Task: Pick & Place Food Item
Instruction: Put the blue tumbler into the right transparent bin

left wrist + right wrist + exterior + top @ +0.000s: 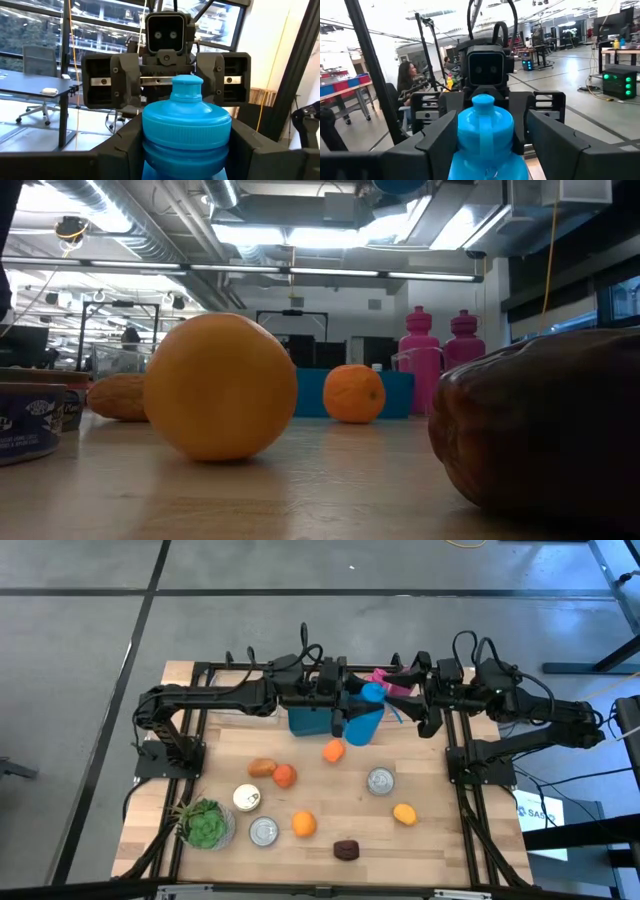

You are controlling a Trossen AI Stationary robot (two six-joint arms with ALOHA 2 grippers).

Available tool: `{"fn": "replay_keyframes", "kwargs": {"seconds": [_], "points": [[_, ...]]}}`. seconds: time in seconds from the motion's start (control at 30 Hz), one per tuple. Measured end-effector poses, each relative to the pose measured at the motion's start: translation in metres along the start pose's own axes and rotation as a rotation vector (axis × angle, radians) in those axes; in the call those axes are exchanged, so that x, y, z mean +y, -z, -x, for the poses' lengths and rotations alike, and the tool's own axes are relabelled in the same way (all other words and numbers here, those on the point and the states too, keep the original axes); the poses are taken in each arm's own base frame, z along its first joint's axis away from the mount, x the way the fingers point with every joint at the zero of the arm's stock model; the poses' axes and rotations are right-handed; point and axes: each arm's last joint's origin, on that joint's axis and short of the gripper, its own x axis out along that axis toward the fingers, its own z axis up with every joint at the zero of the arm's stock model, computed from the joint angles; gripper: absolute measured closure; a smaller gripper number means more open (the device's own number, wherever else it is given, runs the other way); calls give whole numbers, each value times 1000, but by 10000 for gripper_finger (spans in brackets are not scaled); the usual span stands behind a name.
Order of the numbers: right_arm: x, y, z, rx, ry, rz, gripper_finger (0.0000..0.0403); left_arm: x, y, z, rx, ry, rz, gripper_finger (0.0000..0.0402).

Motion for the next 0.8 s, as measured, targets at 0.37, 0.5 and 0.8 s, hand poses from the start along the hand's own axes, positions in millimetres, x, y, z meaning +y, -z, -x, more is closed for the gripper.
{"fn": "replay_keyframes", "kwargs": {"seconds": [0.37, 0.5, 0.8], "points": [[-1, 7, -17, 0, -5, 4, 167, 1, 6, -3, 14, 4, 6, 228], [-1, 6, -17, -12, -7, 4, 167, 1, 5, -3, 5, 7, 8, 228], [-2, 8, -21, -9, 16, 4, 167, 1, 6, -4, 4, 10, 7, 228]]}}
